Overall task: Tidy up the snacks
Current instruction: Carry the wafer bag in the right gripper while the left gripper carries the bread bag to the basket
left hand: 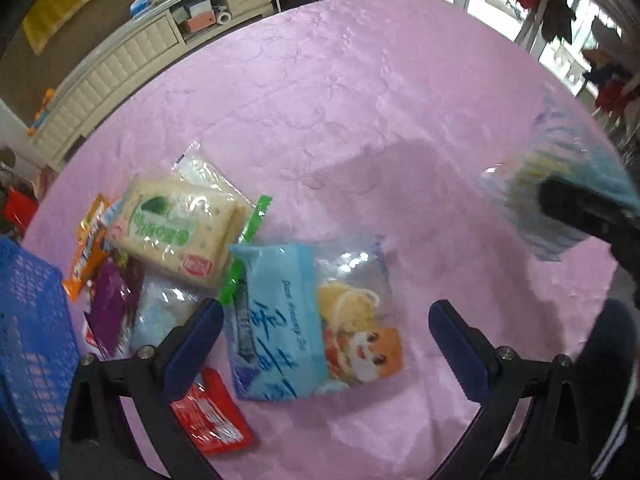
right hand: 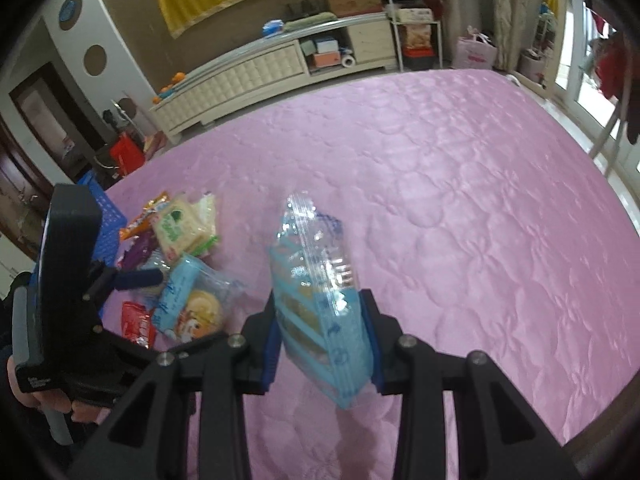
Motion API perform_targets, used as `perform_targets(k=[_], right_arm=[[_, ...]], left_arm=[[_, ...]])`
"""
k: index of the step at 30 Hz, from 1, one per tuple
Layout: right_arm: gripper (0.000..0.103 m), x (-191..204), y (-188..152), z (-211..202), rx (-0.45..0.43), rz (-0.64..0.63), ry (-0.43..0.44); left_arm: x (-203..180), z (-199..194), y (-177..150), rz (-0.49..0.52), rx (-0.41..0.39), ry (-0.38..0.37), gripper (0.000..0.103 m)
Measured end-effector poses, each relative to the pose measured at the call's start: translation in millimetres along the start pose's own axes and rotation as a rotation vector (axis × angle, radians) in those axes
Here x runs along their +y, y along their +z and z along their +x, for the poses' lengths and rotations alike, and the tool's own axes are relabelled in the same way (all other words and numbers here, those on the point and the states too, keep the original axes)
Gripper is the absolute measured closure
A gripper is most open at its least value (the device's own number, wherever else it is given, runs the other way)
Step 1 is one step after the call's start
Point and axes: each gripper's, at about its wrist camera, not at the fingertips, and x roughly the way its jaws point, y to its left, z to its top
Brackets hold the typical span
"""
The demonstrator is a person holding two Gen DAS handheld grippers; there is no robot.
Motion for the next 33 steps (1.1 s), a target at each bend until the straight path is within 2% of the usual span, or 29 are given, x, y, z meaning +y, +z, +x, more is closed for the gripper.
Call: perform_targets(k=[2,4,5,10,13,17,20,26,33], right_arm=[[0.063,-3.2,-2.9,0.1,0.008,0.044,-0.018],[0.063,-1.5,-7.5,1.0,0.013,0.061,-0.043],[0.063,0.2,-10.7,1.9,0.017,0.067,-0.06],[0.063,0.3,-19.8,6.1,0.019,0.14,-0.046],[0.063,4.8,-21.3,3.8,0.013,0.145,-0.046],[0.063,8.9,-19.0,-5.1,-0.01,0.159,-0.044],[0.063,20.4,-14.4,-12.5,-0.03,0.137,-0.035],[0.063,54.8,-1.7,-34.5,-0.089,0.077,0.005],[0.063,101.9,15.2,-50.1,-0.134,-0.003,0.054]], left_arm=[[2.7,0.7,1.3,-0.004,-0.001,-0.002,0.026],[8.9,2.9,0.5,-0.037,0.007,-0.063,0.037],[11.3,4.0,0.0,-0.052,0.011,-0.084,0.038],[17.8,-1.5,-6.1,-0.055,-0.011,-0.088,0.041],[17.1,-15.9,-13.0,-0.056,-0.043,-0.069,0.042],[32.0,-43.4,-25.2,-0.094,-0.088,-0.099,0.042],[46.9,-70.4,-31.3,-0.126,-0.14,-0.109,0.042],[77.6,-118.2,-49.7,-0.167,-0.215,-0.082,0.042],[118.2,-155.0,-71.1,-0.227,-0.275,-0.049,0.042]])
